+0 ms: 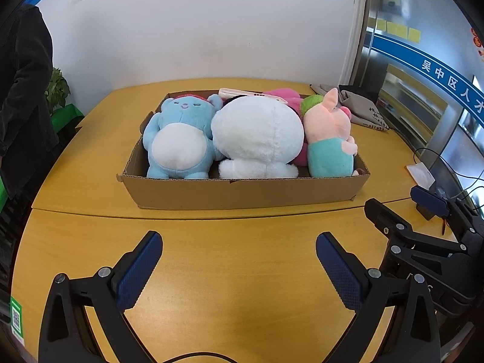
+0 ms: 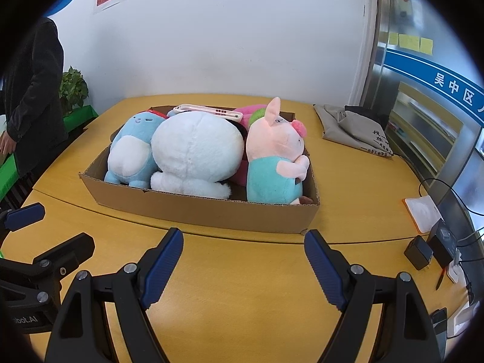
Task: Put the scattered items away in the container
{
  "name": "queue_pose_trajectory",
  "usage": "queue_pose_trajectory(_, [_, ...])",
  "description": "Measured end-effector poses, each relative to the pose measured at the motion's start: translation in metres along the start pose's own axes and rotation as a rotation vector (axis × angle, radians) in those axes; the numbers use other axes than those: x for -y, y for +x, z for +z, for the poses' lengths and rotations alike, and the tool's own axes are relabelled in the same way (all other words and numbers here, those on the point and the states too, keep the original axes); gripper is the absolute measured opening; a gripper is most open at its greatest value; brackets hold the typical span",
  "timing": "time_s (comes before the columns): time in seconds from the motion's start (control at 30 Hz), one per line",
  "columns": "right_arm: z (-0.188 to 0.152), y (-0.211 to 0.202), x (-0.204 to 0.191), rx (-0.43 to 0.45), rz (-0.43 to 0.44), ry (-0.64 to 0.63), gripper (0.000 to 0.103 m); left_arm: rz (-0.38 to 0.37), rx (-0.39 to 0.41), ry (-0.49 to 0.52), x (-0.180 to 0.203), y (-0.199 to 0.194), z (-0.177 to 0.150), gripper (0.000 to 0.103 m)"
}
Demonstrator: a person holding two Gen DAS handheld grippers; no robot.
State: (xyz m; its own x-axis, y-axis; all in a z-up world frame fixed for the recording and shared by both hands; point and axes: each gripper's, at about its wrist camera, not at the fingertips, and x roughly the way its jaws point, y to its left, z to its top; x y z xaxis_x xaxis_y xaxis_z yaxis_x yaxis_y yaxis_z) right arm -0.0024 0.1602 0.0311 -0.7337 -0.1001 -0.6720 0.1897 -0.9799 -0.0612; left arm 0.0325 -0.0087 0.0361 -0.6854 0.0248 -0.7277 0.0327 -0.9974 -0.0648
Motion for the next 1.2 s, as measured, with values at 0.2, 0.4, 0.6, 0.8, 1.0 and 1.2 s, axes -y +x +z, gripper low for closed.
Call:
queue_pose_trajectory(0.2, [0.0006,-0.0016,-0.0014,0.001,0.004,-0.001,0.082,0.003,0.009,-0.001,-0.0001,-0.0025,-0.0001,0.103])
queue_pose_trajectory(0.4, [-0.0006,-0.0024,-0.0003,-0.001,0.007,0.002,0.082,0.003,0.014,-0.006,0.0008,-0.0036,-0.001,0.103])
queue_pose_trajectory(0.6, [-0.0015,-0.0027,0.0008,-0.005,0.009,0.005,0.082,0.0,0.017,0.001,0.0042,-0.0043,-0.0013,0.103])
queue_pose_trajectory(0.8, [-0.0028,-0.0014,0.0028,-0.01,0.013,0.013,0.082,0.006,0.018,-0.004,0.0032,-0.0046,-0.0019,0.103])
queue_pose_trajectory(1.0, [-0.0038,-0.0002,0.0027,-0.013,0.014,0.016,0.082,0.007,0.015,-0.003,0.0038,-0.0045,-0.0034,0.103])
queue_pose_trajectory(1.2, [-0.0053,0.0015,0.002,-0.019,0.016,0.018,0.082,0.004,0.011,-0.004,0.0048,-0.003,-0.0047,0.103])
